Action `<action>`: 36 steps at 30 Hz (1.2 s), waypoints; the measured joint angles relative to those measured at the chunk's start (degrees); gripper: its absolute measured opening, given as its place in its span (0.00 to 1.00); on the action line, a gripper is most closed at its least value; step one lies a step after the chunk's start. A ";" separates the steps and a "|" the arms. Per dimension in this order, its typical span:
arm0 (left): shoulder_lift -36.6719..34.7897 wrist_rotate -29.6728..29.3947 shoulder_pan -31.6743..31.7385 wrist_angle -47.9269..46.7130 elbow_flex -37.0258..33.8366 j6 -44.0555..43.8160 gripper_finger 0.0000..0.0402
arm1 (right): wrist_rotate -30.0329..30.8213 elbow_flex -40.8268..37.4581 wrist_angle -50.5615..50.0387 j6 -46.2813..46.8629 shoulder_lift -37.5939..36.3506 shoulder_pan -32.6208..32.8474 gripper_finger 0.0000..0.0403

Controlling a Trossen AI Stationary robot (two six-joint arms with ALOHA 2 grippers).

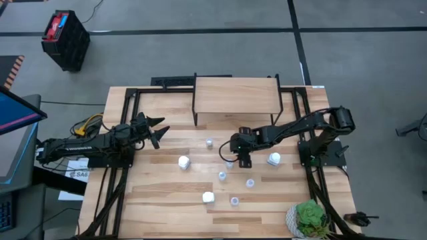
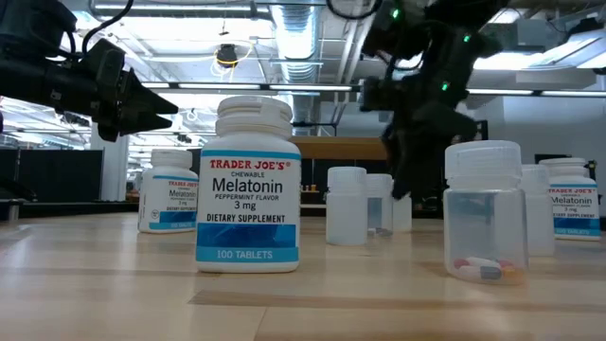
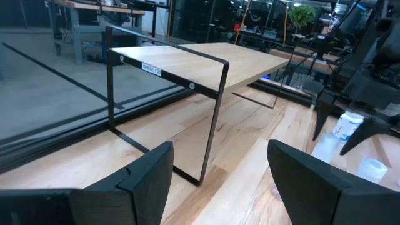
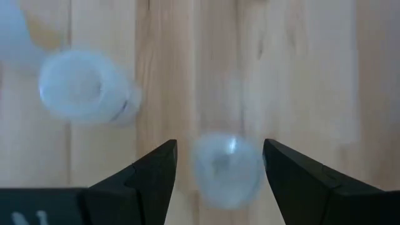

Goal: Pick and place medicine bottles onto shelf by color
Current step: Put the top white pill bottle on the shelf

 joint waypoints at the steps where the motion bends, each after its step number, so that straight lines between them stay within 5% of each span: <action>1: 0.12 0.02 0.01 0.08 0.00 0.00 0.62 | 0.35 0.00 -0.22 0.12 0.34 -0.13 0.65; 19: 1.72 -0.95 0.00 -0.12 0.00 0.12 0.62 | 0.14 0.11 1.68 0.21 1.09 -0.08 0.63; 36: 1.72 -0.93 0.00 -0.48 0.00 0.16 0.62 | 3.23 4.96 -3.17 2.63 1.09 -0.10 0.33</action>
